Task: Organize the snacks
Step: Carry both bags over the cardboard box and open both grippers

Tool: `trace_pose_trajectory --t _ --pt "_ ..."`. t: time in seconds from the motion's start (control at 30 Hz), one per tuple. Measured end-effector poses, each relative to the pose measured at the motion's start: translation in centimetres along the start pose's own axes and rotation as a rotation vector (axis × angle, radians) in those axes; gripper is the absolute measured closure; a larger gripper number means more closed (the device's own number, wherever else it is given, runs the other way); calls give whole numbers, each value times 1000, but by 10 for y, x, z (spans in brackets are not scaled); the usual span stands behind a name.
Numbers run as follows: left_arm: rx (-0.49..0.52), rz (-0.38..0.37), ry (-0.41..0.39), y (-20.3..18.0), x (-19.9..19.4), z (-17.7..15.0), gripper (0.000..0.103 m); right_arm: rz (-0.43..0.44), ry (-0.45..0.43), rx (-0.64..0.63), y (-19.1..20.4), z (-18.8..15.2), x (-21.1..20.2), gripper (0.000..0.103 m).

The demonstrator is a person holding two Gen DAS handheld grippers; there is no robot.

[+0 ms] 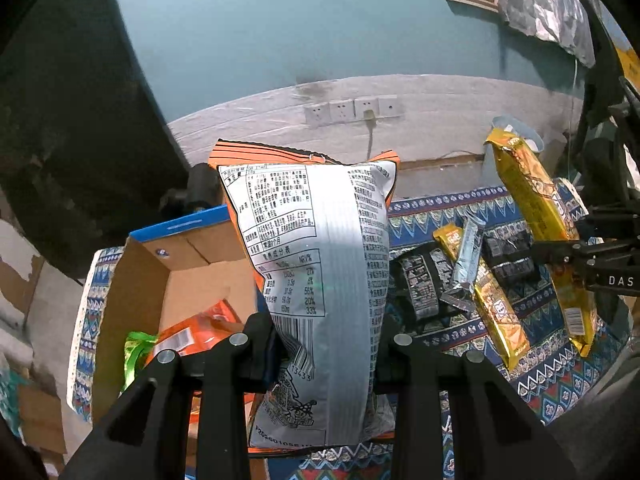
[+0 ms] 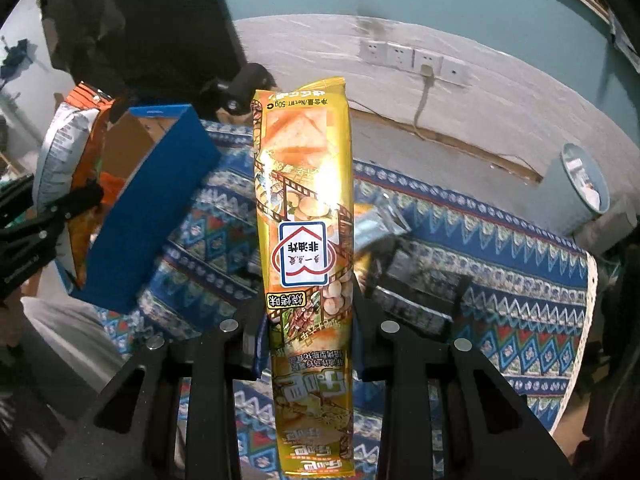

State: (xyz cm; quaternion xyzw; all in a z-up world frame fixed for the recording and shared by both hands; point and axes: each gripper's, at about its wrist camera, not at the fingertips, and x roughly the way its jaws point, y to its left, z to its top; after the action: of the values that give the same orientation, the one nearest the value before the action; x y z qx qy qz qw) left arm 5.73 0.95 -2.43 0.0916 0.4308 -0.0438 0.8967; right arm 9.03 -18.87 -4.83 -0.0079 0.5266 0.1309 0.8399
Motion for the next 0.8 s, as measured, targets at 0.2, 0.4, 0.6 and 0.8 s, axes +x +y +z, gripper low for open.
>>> trace_pose_trajectory --t 0.2,0.4,0.6,0.8 --pt "-58 5 -3 25 -1 -4 70 41 -13 -29 22 15 -1 74" --pt "-126 16 10 55 2 -12 70 55 -14 -60 43 26 2 74" --pt "-183 13 35 81 5 -25 70 89 -7 -97 76 41 8 74" --pt "-229 41 55 108 7 -42 70 114 -2 -124 101 52 15 74"
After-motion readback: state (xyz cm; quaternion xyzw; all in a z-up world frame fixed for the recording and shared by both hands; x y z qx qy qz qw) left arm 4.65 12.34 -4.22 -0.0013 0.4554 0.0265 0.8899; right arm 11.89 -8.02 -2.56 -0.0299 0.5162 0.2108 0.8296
